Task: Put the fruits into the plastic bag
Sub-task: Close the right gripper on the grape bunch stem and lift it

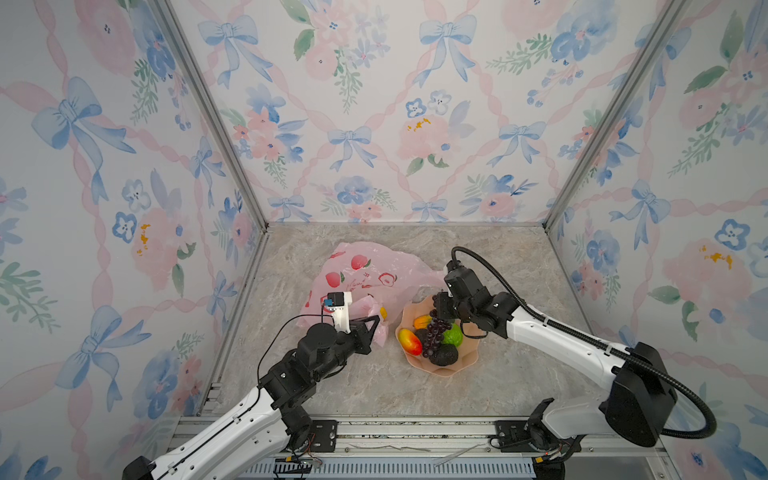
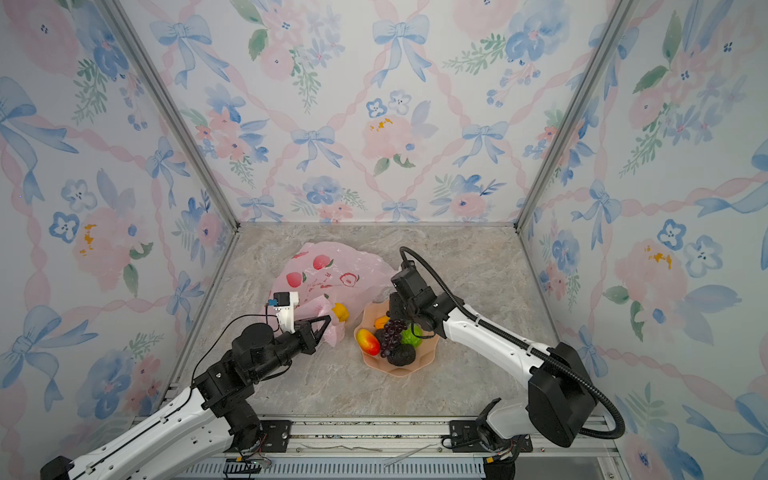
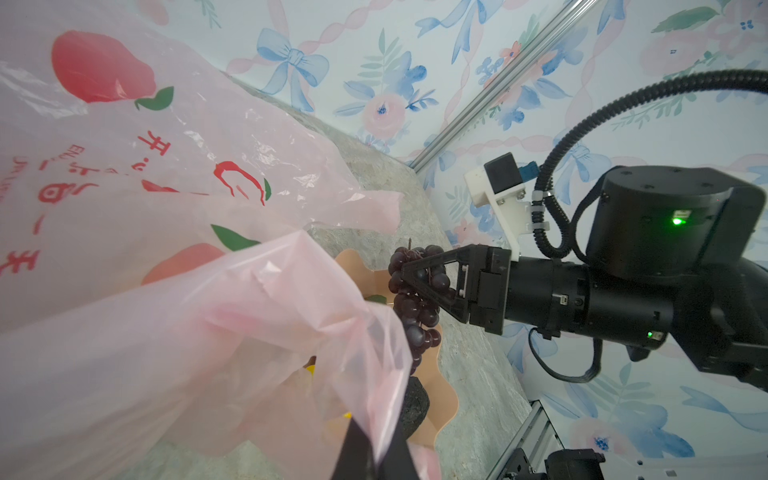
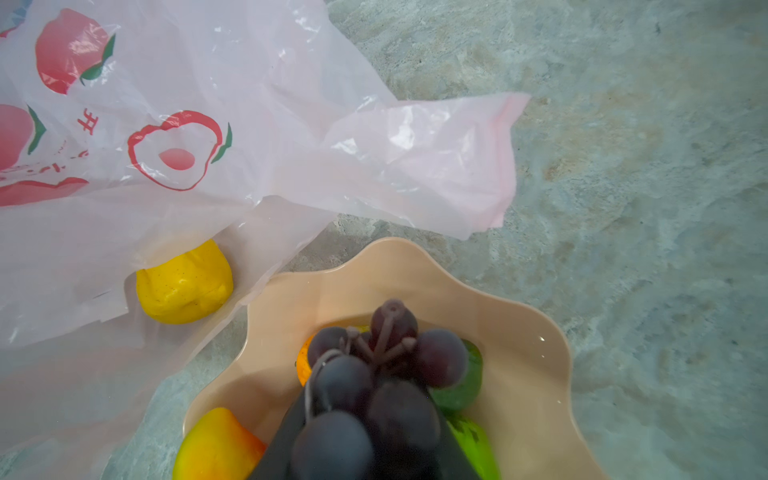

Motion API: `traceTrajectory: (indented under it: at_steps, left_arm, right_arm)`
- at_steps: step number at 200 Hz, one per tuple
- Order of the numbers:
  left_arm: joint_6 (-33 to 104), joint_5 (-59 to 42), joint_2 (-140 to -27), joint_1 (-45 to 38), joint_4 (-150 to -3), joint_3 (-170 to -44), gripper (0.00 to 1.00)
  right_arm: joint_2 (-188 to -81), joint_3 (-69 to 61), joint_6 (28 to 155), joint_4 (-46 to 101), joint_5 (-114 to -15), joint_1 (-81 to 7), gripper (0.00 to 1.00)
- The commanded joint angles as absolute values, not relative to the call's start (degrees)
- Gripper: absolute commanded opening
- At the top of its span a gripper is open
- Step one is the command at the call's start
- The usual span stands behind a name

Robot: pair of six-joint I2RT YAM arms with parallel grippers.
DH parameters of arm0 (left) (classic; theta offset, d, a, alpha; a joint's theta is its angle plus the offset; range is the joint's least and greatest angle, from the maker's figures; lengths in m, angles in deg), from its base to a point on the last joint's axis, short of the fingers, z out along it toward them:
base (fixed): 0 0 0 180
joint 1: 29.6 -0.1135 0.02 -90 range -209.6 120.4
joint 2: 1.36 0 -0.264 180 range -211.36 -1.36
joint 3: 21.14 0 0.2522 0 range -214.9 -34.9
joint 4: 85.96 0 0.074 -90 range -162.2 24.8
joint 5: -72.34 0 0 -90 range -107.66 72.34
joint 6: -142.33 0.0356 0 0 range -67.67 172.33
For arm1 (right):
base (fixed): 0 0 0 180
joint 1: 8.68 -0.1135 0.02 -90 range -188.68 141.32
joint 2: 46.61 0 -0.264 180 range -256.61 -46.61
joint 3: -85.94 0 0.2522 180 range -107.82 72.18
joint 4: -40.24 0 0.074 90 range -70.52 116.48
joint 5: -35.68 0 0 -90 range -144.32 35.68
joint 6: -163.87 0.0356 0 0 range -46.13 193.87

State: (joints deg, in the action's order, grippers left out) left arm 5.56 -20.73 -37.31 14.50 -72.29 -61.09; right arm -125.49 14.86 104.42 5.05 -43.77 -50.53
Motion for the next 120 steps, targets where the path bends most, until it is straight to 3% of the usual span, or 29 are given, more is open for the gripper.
traceTrajectory:
  at_steps: [1, 120]
  left_arm:
    - [5.64, -20.06, -36.86, 14.08, -72.45, -61.0, 0.0]
    - [5.0, -18.83, -37.39, 14.08, -73.96, -61.7, 0.0]
  right_arm:
    - [-121.68, 16.64, 102.46, 9.24, -43.59, -51.18, 0.35]
    - [-113.49, 12.68, 102.08, 9.62, -48.2, -51.1, 0.34]
